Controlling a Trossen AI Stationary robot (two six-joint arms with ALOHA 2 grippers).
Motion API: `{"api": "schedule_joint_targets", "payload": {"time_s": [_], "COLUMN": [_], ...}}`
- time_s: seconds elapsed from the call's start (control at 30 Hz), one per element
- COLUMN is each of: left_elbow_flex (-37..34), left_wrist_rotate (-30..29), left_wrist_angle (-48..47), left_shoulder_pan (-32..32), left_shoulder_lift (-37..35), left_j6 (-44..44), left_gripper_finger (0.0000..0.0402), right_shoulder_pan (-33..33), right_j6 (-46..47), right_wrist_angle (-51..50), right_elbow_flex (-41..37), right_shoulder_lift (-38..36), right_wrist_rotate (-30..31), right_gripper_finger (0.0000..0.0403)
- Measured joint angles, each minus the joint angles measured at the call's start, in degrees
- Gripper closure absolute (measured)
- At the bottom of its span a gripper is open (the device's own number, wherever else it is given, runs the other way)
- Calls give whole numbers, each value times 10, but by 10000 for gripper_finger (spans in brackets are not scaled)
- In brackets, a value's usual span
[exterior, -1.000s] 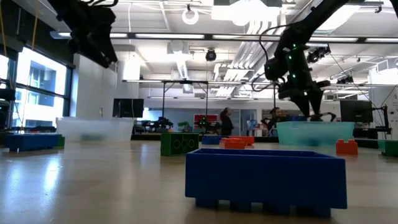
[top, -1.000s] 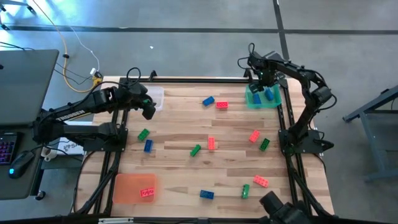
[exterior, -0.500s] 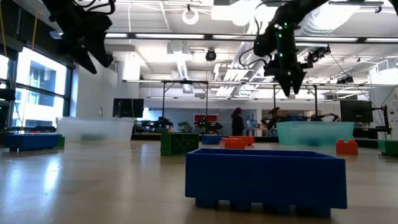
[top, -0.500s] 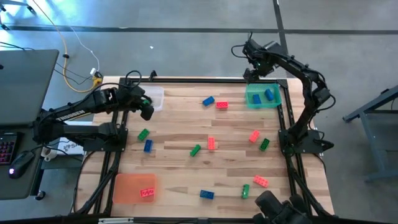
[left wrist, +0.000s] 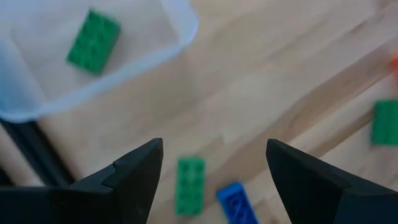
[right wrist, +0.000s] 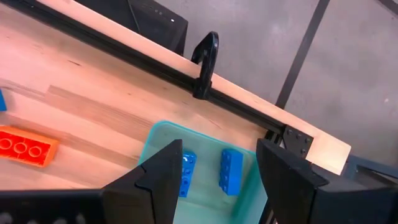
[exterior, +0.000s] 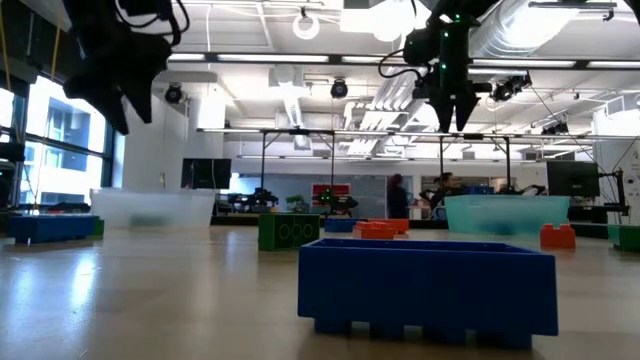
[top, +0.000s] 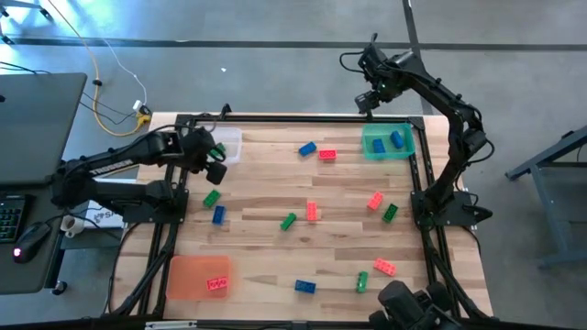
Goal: Sort & place blocks by color
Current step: Put the green game piece into the white bin
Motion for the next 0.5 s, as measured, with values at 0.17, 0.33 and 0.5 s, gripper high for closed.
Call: {"api": "schedule_joint_targets", "payload": {"time_s": [0.17,0.33,0.5], "left_elbow_flex": [0,0,0], "left_wrist_rotate": [23,45,73], "left_wrist_angle": [-34,-35,-37], "left_shoulder_pan": [-1,-1,-1], "left_shoulder_lift": [41,78,122], "left_j6": [-5,-24,-24], "left_gripper_finger": [126,126,126], "right_shoulder_pan": [3,9,17], "right_j6": [0,0,-2], "right_wrist_angle": [-2,-2,-3], "right_elbow_flex": [0,0,0], "right_shoulder_lift": [0,0,0], "right_wrist_rotate": [-1,-1,-1], "right_gripper_finger": [210,210,210]}}
